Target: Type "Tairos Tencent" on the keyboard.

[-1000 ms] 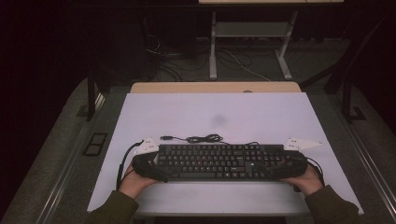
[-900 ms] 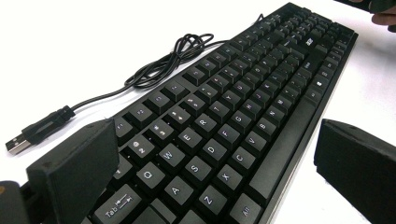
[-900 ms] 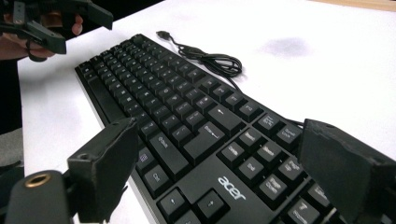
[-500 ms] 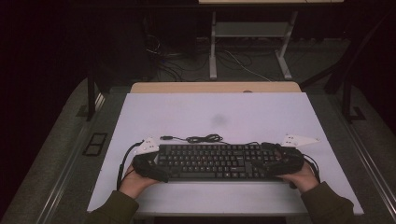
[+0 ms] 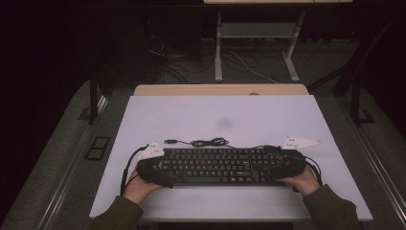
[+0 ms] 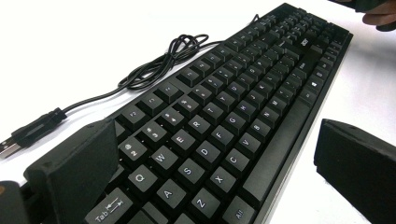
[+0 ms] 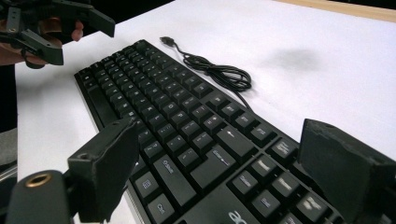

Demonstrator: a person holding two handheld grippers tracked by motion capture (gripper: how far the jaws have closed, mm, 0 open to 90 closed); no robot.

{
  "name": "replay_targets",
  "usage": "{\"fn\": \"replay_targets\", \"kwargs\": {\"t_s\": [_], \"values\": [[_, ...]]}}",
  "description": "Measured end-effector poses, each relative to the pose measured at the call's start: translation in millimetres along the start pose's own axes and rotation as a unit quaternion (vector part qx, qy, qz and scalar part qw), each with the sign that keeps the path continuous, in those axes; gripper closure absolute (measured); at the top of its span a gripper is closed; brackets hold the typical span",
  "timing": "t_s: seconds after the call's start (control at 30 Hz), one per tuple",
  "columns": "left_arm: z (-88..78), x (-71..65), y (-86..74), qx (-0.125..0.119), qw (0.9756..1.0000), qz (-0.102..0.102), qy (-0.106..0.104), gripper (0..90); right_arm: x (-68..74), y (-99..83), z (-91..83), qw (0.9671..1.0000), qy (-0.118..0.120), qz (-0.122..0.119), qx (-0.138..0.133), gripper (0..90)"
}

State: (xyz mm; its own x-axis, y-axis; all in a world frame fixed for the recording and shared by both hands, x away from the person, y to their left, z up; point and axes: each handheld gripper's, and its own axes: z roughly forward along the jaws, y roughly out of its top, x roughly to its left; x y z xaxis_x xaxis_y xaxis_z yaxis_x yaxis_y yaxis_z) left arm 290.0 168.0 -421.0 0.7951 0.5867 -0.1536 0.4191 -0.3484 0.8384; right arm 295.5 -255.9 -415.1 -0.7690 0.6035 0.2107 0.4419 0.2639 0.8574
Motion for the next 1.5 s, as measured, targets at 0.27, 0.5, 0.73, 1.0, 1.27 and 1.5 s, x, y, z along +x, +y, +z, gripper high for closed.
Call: {"fn": "replay_targets", "kwargs": {"t_s": [0.27,0.5,0.73,1.0,1.27,1.5], "values": [[0.4,-0.6,-0.1,0.001,1.0,0.001,0.001,0.0,2.3,5.5,8.1,1.0,0.009,-0.001,0.002,12.1],[0.5,-1.1,0.2,-0.001,1.0,0.0,0.0,0.0,4.5,9.7,11.9,0.9999,0.015,-0.004,-0.001,12.1],[1.0,-1.7,0.4,-0.001,1.0,0.001,-0.001,0.0,6.3,14.4,20.3,0.9997,0.022,-0.008,-0.002,12.1],[1.3,-1.8,0.5,0.0,1.0,0.002,0.0,0.0,9.0,16.5,26.0,0.9996,0.027,-0.009,-0.004,12.2],[3.2,-2.8,0.8,0.002,1.0,0.004,-0.002,0.0,10.7,19.6,31.0,0.9993,0.034,-0.01,-0.007,13.2],[3.0,-3.0,1.0,0.002,1.0,0.004,-0.003,0.0,12.5,22.4,38.2,0.999,0.04,-0.019,0.0,14.2]]}}
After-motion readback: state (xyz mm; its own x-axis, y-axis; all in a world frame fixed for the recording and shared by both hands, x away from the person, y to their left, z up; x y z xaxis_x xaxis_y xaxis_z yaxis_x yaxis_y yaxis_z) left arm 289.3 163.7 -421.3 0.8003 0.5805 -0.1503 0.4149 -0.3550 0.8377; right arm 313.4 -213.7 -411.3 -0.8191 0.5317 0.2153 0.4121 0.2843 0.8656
